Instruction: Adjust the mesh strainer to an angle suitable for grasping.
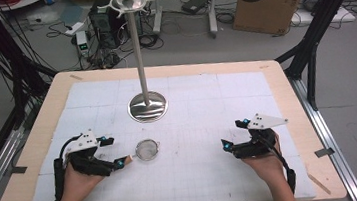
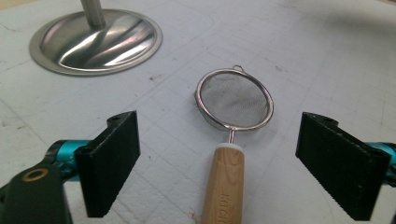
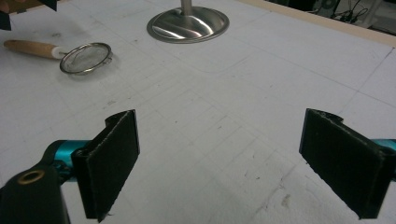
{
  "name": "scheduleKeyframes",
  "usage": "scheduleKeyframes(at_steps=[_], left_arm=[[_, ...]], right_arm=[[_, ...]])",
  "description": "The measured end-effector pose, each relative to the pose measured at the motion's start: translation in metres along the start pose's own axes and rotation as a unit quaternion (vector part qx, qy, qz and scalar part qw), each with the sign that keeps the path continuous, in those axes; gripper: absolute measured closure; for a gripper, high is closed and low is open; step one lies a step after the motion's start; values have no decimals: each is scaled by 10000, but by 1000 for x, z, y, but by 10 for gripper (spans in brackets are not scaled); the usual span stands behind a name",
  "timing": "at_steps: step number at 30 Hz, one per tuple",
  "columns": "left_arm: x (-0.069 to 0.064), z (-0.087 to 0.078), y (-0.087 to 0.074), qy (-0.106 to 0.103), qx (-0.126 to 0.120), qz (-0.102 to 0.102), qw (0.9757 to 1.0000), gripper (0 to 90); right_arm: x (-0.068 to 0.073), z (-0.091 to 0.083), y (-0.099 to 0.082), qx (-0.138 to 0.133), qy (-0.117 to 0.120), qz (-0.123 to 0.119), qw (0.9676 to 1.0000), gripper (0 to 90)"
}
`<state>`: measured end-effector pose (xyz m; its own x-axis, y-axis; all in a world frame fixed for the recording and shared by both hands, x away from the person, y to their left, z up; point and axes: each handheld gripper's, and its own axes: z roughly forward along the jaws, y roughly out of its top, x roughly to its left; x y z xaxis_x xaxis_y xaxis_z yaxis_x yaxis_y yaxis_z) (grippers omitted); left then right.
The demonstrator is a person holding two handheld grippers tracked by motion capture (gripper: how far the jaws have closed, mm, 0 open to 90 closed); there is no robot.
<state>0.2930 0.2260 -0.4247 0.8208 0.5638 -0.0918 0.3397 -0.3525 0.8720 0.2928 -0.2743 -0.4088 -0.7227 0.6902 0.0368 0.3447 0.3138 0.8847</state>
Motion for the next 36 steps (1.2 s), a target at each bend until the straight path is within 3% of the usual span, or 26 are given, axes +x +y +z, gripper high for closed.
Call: scheduleKeyframes(at_steps=[11,16,26,30,33,36], left_arm=[[-1,11,-3,-213,534,137,9983,296],[-3,16,-5,-349,761,224,9962,443],[-4,19,-7,-370,1067,302,9931,586],[-5,21,-8,-290,1130,310,9927,605],[-5,24,-9,-159,1316,416,9903,620],[-5,24,-9,-128,1315,428,9903,643]], right_arm=[[0,2,-1,60,-7,48,10000,111],[0,3,-2,106,-13,20,9999,111],[0,4,-2,139,-28,-2,9999,111],[0,4,-2,141,-30,-3,9999,112],[1,4,-3,143,-23,23,9999,112],[1,5,-3,166,-13,31,9999,112]])
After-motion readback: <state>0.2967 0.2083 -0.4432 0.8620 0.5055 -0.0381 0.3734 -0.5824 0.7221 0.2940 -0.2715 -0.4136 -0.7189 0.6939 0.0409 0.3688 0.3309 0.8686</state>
